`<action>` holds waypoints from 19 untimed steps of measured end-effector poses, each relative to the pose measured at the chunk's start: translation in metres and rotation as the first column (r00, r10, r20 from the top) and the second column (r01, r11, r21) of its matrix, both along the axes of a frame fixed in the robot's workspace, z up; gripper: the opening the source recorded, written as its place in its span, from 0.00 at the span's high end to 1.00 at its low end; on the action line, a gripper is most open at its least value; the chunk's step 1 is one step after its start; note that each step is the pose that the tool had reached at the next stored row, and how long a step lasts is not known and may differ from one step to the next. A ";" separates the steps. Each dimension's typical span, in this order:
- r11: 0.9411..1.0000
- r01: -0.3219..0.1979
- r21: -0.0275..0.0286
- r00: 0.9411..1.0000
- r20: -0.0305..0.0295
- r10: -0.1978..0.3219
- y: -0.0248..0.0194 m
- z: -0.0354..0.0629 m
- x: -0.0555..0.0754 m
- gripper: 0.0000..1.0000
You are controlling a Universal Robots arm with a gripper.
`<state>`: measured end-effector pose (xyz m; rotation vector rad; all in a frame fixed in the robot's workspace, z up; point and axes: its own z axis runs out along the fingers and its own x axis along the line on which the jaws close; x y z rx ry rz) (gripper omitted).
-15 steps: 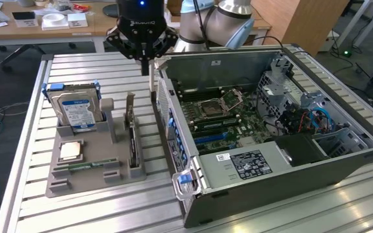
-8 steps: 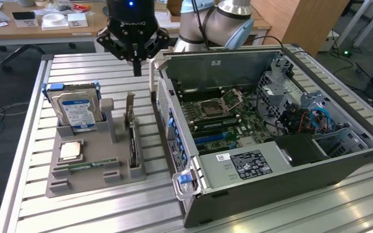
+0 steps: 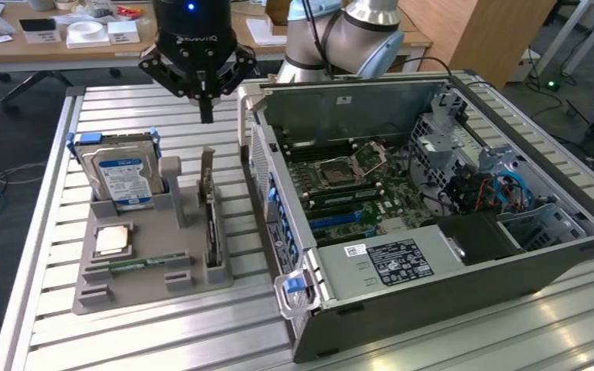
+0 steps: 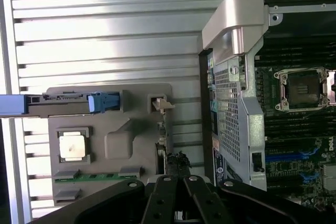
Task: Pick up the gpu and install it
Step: 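Reach for the gpu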
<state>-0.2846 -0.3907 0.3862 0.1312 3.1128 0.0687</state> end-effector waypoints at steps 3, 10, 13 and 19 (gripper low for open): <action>1.000 0.000 0.000 1.000 0.000 0.000 0.0000 0.0000 -0.001 0.90; 1.000 0.000 0.000 1.000 0.000 0.000 0.0000 0.0000 -0.001 0.90; 1.000 0.000 0.000 1.000 0.000 0.000 -0.0009 0.0000 -0.001 0.90; 1.000 0.000 0.000 1.000 0.000 0.000 -0.0081 0.0000 -0.001 0.90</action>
